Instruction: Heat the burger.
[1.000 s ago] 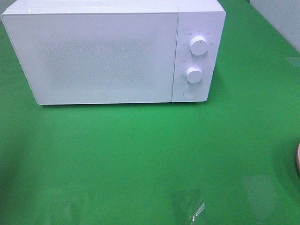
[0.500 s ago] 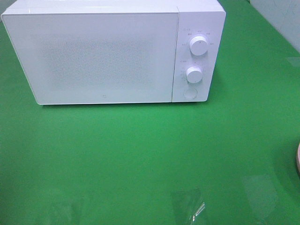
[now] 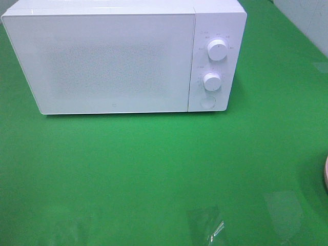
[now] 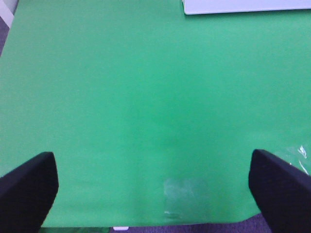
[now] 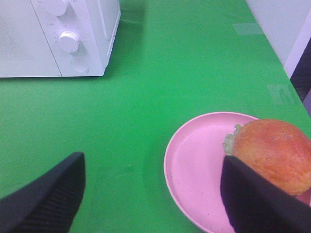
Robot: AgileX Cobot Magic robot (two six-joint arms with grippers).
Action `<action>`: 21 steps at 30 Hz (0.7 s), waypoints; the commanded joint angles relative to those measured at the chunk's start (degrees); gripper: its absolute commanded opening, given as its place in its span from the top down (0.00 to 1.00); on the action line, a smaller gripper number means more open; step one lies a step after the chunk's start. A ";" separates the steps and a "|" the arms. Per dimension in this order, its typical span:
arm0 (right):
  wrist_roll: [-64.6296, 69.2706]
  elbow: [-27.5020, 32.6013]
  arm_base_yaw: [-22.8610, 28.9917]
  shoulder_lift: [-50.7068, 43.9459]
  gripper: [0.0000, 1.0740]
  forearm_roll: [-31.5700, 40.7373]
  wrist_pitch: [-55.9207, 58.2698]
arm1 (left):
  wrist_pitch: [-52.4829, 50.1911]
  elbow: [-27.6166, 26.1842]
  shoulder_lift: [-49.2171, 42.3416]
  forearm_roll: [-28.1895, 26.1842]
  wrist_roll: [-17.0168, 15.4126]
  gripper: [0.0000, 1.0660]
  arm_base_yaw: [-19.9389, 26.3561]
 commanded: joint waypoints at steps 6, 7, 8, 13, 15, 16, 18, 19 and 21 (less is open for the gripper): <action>-0.57 0.06 -0.17 -1.38 0.30 0.17 -0.63 | -0.57 0.52 -13.41 -0.80 -0.23 0.06 0.17; -0.57 0.06 -0.17 -1.38 0.30 0.17 -0.63 | -0.57 0.52 -15.87 -0.80 -0.23 0.06 0.17; -0.57 0.06 -0.17 -1.38 0.30 0.17 -0.63 | -0.57 0.52 -16.62 -0.74 -0.23 0.06 0.17; -0.57 -0.06 -0.17 -1.15 0.30 0.29 -0.63 | -0.63 0.57 -16.27 -0.74 -0.23 0.06 0.17; -0.57 -0.06 -0.17 -1.03 0.30 0.40 -0.74 | -0.63 0.57 -16.27 -0.74 -0.23 0.06 0.17; -0.57 -0.06 -0.17 -1.03 0.30 0.29 -0.74 | -0.63 0.57 -16.27 -0.74 -0.23 0.06 0.17; -0.57 -0.06 -0.17 -1.03 0.30 0.34 -0.74 | -0.63 0.57 -16.27 -0.74 -0.23 0.06 0.17; -0.57 -0.06 -0.17 -1.03 0.30 0.34 -0.74 | -0.63 0.57 -16.27 -0.74 -0.23 0.06 0.17; -0.57 -0.06 -0.17 -1.03 0.30 0.34 -0.74 | -0.63 0.57 -16.27 -0.74 -0.23 0.06 0.17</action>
